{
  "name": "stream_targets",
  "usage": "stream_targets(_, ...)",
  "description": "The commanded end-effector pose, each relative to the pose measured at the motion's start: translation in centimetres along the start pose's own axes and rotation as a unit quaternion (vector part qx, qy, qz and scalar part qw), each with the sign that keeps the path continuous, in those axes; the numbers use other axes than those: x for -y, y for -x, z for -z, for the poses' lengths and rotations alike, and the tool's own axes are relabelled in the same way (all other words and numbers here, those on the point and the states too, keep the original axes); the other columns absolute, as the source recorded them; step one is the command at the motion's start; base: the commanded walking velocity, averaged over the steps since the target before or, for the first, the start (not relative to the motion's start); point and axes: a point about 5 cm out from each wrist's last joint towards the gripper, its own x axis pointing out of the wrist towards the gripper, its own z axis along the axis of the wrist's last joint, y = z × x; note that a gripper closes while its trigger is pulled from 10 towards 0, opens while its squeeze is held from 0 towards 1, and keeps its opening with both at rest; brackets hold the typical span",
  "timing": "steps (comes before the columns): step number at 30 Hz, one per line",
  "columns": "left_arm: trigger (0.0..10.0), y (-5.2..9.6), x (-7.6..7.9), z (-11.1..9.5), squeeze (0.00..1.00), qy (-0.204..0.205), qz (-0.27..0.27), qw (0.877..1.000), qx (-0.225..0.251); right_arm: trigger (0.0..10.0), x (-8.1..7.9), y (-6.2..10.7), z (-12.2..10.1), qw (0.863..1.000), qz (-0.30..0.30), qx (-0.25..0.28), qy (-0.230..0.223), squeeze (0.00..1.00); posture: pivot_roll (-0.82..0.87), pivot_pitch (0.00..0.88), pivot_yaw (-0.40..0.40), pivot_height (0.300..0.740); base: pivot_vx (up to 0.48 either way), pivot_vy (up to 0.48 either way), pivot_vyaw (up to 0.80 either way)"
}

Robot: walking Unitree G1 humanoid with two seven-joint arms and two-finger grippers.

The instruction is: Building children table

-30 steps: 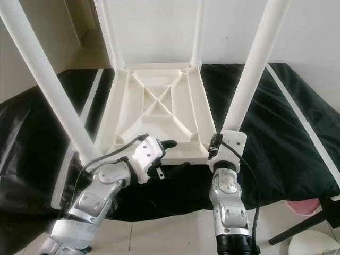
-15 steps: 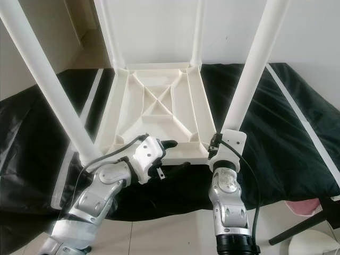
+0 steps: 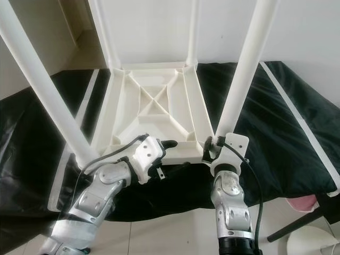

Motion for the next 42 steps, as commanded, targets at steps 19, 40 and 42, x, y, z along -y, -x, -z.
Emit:
stream_targets(19,10.0,-0.3,-0.4,-0.3,0.00,-0.004,-0.010,1.000,0.001,10.0,2.9,-2.3,-0.9,0.957,-0.273,0.000,0.095,0.00,-0.11,0.037,0.038,0.740,0.000,0.000,0.00)
stream_targets(40,10.0,0.0,-0.6,-0.2,0.00,-0.005,-0.018,1.000,-0.001,10.0,4.3,-2.7,0.9,0.950,-0.289,-0.039,0.107,0.00,-0.10,0.045,0.034,0.740,0.000,0.000,0.00)
stream_targets(42,10.0,0.0,-0.5,-0.3,0.00,-0.004,-0.018,1.000,-0.001,10.0,4.3,-2.7,1.0,0.952,-0.284,-0.041,0.106,0.00,-0.10,0.047,0.034,0.740,0.000,0.000,0.00)
